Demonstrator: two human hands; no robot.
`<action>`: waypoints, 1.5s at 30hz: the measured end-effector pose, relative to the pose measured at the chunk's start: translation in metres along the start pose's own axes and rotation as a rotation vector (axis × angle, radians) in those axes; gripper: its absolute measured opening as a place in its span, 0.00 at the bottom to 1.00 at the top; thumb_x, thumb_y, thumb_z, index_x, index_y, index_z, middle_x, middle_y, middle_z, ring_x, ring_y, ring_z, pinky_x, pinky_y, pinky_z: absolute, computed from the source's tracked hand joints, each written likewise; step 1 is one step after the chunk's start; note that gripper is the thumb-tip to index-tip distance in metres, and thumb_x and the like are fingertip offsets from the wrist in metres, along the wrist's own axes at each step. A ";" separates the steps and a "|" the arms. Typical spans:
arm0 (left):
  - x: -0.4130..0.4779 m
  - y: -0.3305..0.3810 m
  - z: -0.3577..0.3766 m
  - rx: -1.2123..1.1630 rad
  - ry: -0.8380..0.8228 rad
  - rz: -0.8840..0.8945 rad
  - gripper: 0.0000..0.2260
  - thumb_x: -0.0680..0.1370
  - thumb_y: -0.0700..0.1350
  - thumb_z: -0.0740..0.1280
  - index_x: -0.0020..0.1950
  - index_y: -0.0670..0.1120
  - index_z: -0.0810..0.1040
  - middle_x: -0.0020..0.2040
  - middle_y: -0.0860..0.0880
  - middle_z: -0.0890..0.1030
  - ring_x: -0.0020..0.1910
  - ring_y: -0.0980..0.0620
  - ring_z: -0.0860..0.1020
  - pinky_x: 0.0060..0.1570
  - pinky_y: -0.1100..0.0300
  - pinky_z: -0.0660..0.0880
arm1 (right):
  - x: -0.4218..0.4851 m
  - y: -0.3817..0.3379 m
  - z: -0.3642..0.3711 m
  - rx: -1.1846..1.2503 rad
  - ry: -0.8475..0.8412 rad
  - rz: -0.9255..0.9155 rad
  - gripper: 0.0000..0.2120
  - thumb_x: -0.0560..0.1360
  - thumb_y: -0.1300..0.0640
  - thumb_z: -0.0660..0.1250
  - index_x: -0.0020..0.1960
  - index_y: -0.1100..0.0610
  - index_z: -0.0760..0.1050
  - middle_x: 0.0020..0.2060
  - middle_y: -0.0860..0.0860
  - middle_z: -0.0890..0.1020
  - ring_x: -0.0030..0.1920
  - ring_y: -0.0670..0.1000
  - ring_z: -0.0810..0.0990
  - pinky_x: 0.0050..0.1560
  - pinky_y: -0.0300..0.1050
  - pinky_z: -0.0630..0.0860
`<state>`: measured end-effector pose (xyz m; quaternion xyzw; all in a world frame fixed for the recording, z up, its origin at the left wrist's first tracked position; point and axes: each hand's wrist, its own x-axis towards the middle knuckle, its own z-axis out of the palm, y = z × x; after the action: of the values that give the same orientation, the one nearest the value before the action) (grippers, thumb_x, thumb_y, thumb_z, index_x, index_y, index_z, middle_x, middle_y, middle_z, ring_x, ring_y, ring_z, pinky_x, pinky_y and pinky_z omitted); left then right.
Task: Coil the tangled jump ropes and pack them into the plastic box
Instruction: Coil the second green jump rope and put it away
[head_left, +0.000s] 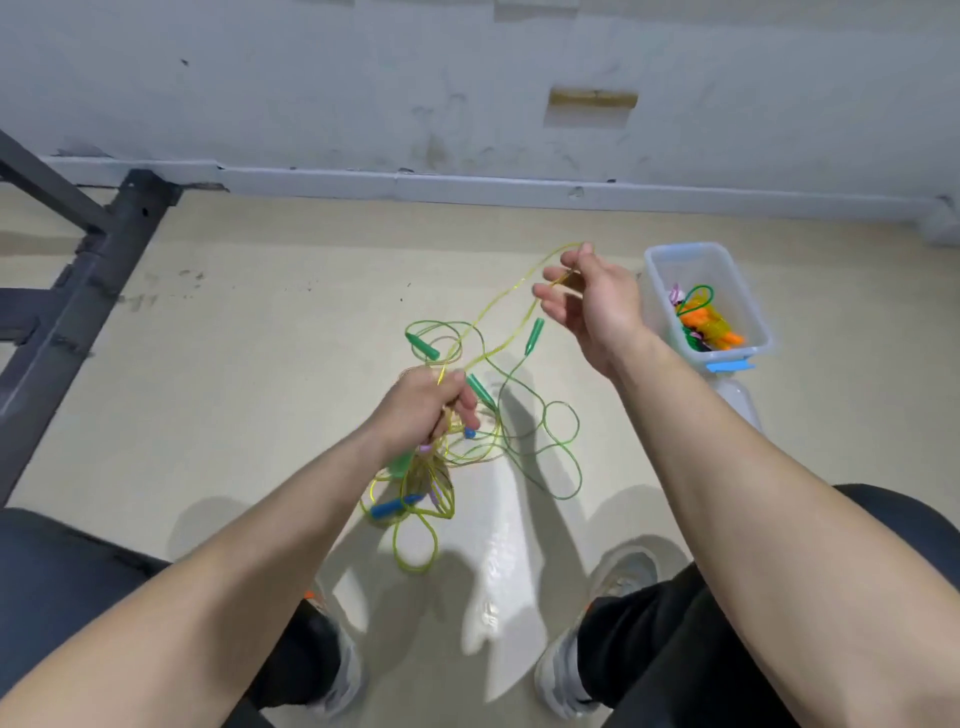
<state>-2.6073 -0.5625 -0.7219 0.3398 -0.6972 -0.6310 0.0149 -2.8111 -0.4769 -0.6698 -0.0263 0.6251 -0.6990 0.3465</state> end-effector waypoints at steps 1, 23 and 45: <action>-0.001 0.012 -0.002 -0.107 -0.007 0.007 0.17 0.86 0.46 0.56 0.42 0.42 0.77 0.36 0.43 0.84 0.21 0.53 0.64 0.23 0.64 0.61 | -0.004 0.008 -0.001 -0.072 0.012 0.040 0.10 0.85 0.54 0.56 0.55 0.60 0.72 0.49 0.56 0.78 0.38 0.53 0.85 0.35 0.41 0.80; -0.003 0.053 -0.091 -0.636 0.457 -0.090 0.12 0.86 0.48 0.55 0.49 0.46 0.74 0.46 0.49 0.86 0.21 0.59 0.62 0.22 0.68 0.60 | -0.029 0.030 -0.034 0.013 -0.020 0.008 0.06 0.76 0.60 0.65 0.41 0.55 0.79 0.26 0.47 0.60 0.25 0.47 0.56 0.28 0.40 0.54; 0.010 0.054 0.018 0.017 -0.184 0.139 0.12 0.85 0.52 0.58 0.59 0.45 0.70 0.58 0.56 0.84 0.52 0.57 0.79 0.32 0.63 0.70 | -0.035 -0.092 0.065 0.055 -0.399 0.054 0.10 0.83 0.58 0.57 0.46 0.56 0.74 0.27 0.45 0.55 0.23 0.44 0.52 0.22 0.36 0.49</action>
<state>-2.6480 -0.5532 -0.6821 0.2315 -0.7227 -0.6511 -0.0082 -2.7952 -0.5163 -0.5597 -0.1380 0.5252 -0.6871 0.4827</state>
